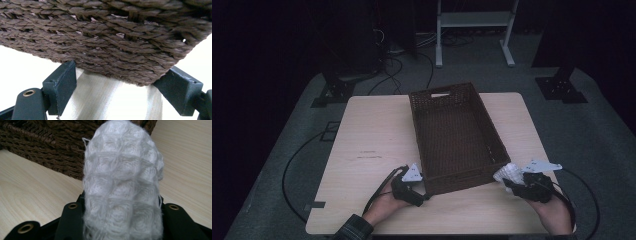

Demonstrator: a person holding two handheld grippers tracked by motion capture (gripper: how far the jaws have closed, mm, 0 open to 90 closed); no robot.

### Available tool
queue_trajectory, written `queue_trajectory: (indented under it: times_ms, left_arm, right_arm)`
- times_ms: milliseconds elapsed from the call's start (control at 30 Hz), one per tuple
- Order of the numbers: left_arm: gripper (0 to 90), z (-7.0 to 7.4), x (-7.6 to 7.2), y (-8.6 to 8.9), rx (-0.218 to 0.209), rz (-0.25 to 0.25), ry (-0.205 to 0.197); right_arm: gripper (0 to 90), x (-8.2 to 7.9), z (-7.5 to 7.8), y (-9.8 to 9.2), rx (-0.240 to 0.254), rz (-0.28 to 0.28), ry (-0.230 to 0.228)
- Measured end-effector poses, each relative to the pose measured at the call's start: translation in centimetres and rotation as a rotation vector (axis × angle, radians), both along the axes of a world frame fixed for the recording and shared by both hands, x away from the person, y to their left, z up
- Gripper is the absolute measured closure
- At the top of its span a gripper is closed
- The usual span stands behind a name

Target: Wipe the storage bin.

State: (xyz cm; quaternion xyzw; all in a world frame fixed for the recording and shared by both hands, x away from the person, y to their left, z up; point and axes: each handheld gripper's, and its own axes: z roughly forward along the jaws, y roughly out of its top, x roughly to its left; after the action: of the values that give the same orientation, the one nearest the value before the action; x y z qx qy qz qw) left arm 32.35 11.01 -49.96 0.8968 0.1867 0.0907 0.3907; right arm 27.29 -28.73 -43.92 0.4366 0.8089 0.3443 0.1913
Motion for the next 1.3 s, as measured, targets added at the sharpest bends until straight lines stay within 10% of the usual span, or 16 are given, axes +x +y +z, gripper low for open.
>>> queue_trajectory:
  times_ms: [700,1300]
  left_arm:
    - [17.5,0.0,0.0,0.0,0.0,0.0,0.0]
    - [17.4,0.0,0.0,0.0,0.0,0.0,0.001]
  right_arm:
    - [54.5,0.7,-3.7,0.4,-0.053,0.008,0.083]
    - [54.4,0.4,-2.9,0.6,-0.041,0.008,0.059]
